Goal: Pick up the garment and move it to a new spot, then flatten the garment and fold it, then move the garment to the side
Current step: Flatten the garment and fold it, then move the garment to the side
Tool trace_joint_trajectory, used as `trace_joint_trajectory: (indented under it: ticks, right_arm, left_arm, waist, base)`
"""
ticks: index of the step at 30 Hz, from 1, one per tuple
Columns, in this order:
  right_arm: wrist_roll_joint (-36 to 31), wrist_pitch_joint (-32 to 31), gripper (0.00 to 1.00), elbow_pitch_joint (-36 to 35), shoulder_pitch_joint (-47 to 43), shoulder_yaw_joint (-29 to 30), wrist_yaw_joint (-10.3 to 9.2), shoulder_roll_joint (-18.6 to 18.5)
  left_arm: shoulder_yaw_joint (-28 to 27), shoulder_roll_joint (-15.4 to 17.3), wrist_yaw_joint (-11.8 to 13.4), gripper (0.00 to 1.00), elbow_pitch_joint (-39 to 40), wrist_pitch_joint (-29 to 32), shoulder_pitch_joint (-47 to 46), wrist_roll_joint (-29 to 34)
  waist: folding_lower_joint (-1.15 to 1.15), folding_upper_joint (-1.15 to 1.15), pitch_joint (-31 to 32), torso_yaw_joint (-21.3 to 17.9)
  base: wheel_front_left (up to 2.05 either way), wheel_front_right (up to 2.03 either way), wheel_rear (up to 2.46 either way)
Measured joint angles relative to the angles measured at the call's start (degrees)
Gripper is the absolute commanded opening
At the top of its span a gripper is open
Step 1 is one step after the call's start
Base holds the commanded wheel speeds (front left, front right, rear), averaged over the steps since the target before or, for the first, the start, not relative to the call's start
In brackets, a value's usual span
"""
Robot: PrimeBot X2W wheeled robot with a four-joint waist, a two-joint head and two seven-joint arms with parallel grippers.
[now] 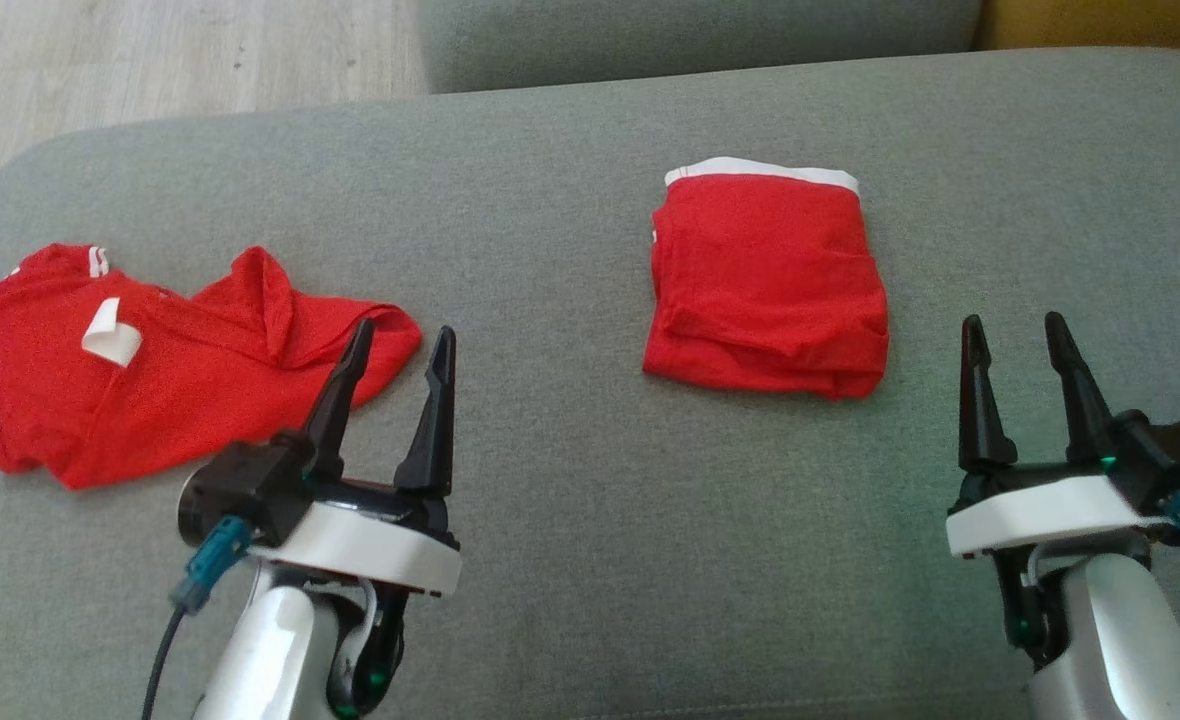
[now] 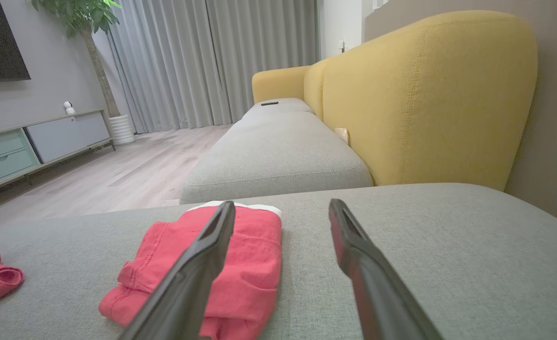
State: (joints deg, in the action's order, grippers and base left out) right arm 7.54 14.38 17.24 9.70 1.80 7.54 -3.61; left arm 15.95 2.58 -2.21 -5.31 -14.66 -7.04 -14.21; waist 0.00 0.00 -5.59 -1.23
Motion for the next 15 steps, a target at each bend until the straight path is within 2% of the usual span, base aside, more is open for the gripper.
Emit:
trace_joint_trajectory:
  ticks: [15]
  right_arm:
    - [-0.6,-0.6,1.0,1.7,0.8,1.0,0.0,0.8]
  left_arm:
    - [1.1,0.0,0.0,1.0,0.2,0.0,-0.4,0.0]
  waist:
    - [0.0,0.0,-3.3,1.8]
  base:
    - [0.0,0.0,0.0]
